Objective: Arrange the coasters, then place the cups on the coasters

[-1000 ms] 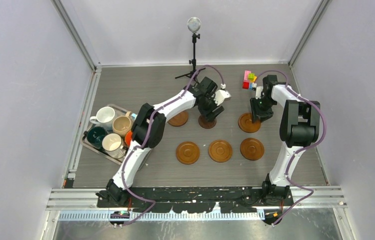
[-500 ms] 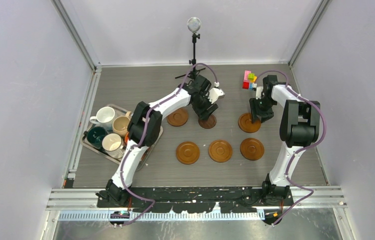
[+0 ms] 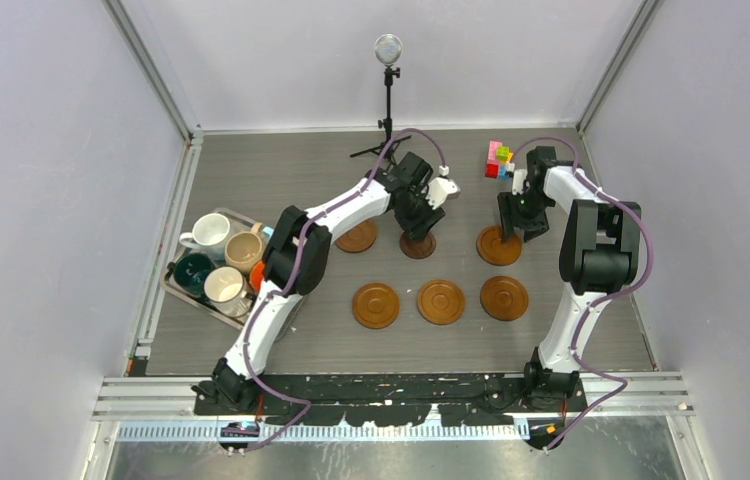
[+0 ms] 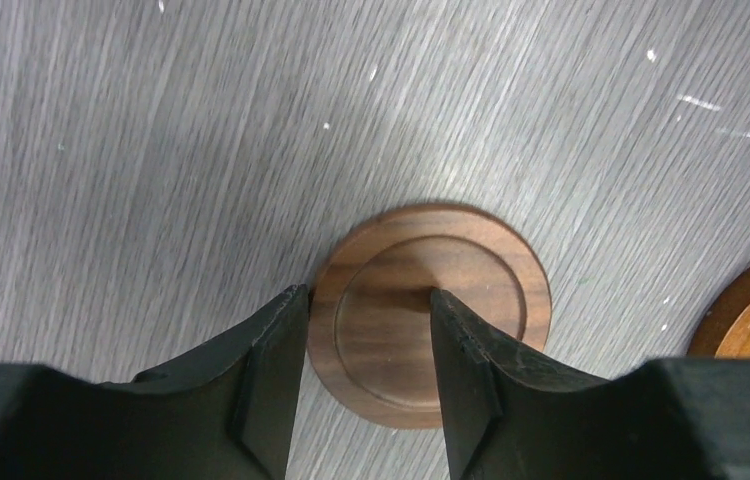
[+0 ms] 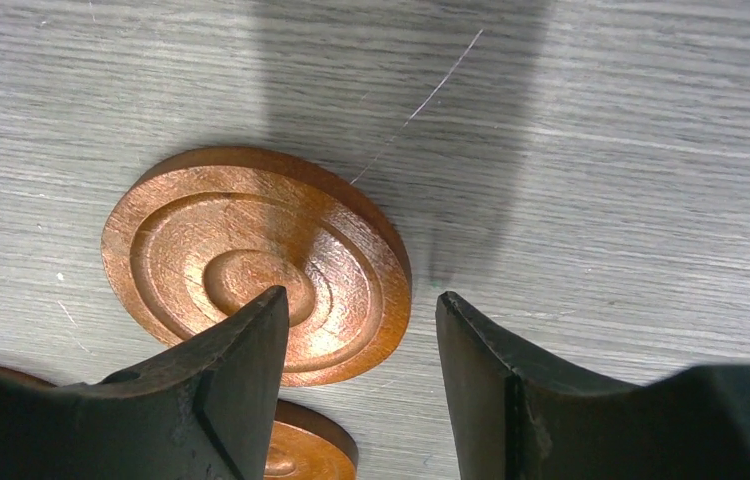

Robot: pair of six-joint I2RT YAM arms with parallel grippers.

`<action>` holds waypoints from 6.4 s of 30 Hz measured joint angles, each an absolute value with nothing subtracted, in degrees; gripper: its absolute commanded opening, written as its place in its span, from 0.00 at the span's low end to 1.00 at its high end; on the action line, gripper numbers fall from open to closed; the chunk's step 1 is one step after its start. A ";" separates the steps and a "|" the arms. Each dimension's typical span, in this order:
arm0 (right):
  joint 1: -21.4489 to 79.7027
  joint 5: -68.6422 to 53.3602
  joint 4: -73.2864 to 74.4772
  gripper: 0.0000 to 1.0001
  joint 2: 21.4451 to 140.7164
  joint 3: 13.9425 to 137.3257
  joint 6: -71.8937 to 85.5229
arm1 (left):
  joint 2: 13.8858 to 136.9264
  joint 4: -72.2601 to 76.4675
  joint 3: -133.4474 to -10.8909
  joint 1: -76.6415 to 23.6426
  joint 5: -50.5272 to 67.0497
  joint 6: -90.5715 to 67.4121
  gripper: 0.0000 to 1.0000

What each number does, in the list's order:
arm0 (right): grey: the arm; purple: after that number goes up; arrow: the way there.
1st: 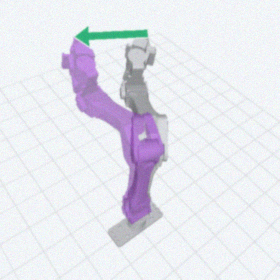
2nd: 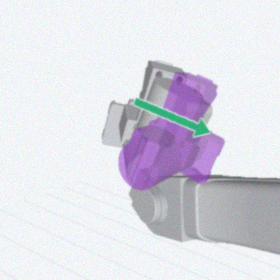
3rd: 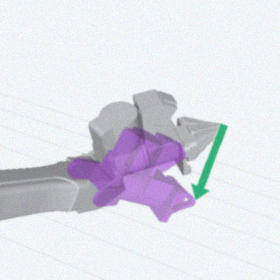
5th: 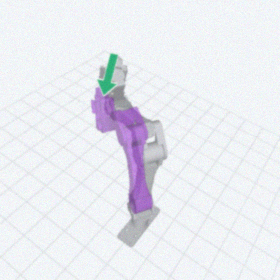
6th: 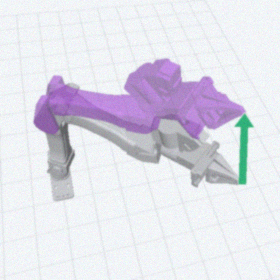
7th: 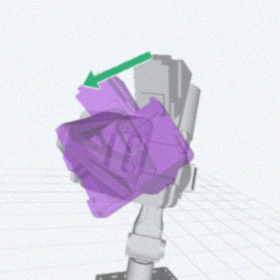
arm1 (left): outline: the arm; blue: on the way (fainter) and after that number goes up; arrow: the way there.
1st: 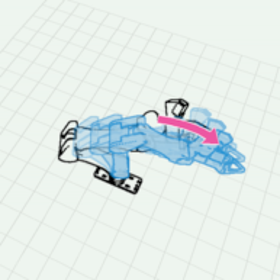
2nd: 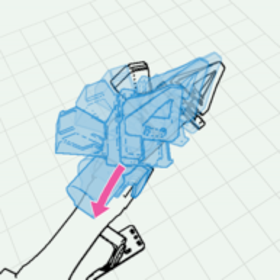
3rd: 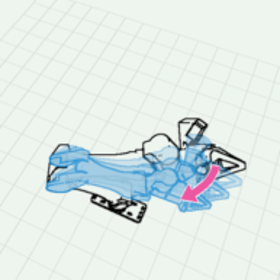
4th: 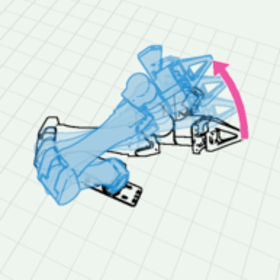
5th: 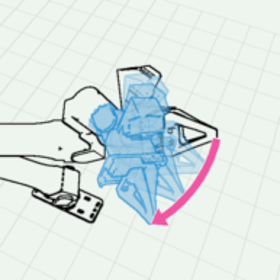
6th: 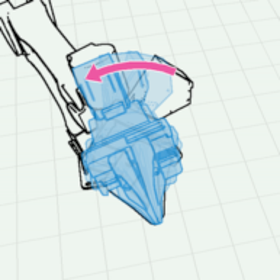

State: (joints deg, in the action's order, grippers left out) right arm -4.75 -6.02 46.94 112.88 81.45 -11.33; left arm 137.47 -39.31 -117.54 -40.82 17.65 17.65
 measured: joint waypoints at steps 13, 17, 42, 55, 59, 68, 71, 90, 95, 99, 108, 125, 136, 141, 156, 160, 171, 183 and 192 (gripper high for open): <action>-4.75 -6.37 47.44 0.68 112.88 81.54 -9.89 | 143.39 -39.70 -127.26 -43.79 18.26 16.03 0.49; -4.75 -6.55 47.44 0.69 112.88 81.56 -9.63 | 143.83 -40.12 -128.25 -44.05 18.22 15.51 0.53; -4.75 -11.46 47.83 0.73 112.88 86.83 -8.88 | 124.92 -44.38 -111.13 -28.62 17.69 17.15 0.85; -4.75 -13.02 49.17 0.74 112.88 87.90 -8.86 | 125.38 -47.97 -106.65 -22.39 13.34 24.51 0.77; -4.75 -13.02 49.36 0.74 112.88 87.90 -8.82 | 126.30 -48.03 -106.08 -22.92 13.52 24.73 0.74; -4.75 -13.02 49.36 0.74 112.88 87.90 -8.60 | 127.26 -47.42 -102.69 -26.04 12.93 26.02 0.60; -4.75 -13.02 49.36 0.74 112.88 87.92 -8.49 | 127.26 -47.09 -102.59 -27.92 12.91 26.13 0.58; -4.75 -13.23 49.36 0.74 112.88 87.92 -7.92 | 127.00 -43.94 -101.86 -31.75 10.50 24.51 0.57; -4.75 -13.32 49.36 0.74 112.88 87.92 -7.75 | 127.02 -43.92 -102.30 -31.64 9.19 24.45 0.76; -4.75 -13.93 49.34 0.74 112.86 87.92 -7.57 | 127.00 -44.77 -102.98 -31.09 10.28 23.68 0.91; -4.71 -16.64 49.04 0.74 111.92 87.92 -7.60 | 115.83 -50.22 -105.56 -26.00 16.64 19.92 1.00; -1.69 -21.02 48.49 0.75 109.21 90.52 -8.67 | 99.13 -74.56 -101.43 4.75 25.30 57.08 0.92; -1.43 -20.47 49.25 0.75 109.21 91.11 -8.62 | 104.27 -79.24 -101.08 5.50 29.32 81.28 0.81; -1.43 -19.59 49.41 0.75 109.21 91.09 -8.34 | 105.10 -76.55 -97.38 4.34 29.87 85.19 0.73; -1.43 -18.48 49.82 0.74 109.21 91.09 -7.95 | 105.14 -71.68 -90.43 1.08 30.02 88.73 0.62; -1.43 -18.48 49.84 0.74 109.21 91.09 -7.95 | 105.19 -71.48 -89.12 0.80 30.02 88.73 0.59; -1.43 -18.04 50.26 0.74 109.21 91.09 -7.97 | 105.32 -69.36 -83.88 -1.74 29.61 87.79 0.55; -1.43 -17.63 51.13 0.74 109.21 91.09 -7.97 | 105.32 -64.62 -80.82 -2.68 30.26 84.20 0.33; -1.43 -17.50 51.29 0.74 109.21 91.09 -7.97 | 103.77 -64.01 -78.48 -2.96 31.16 80.29 0.00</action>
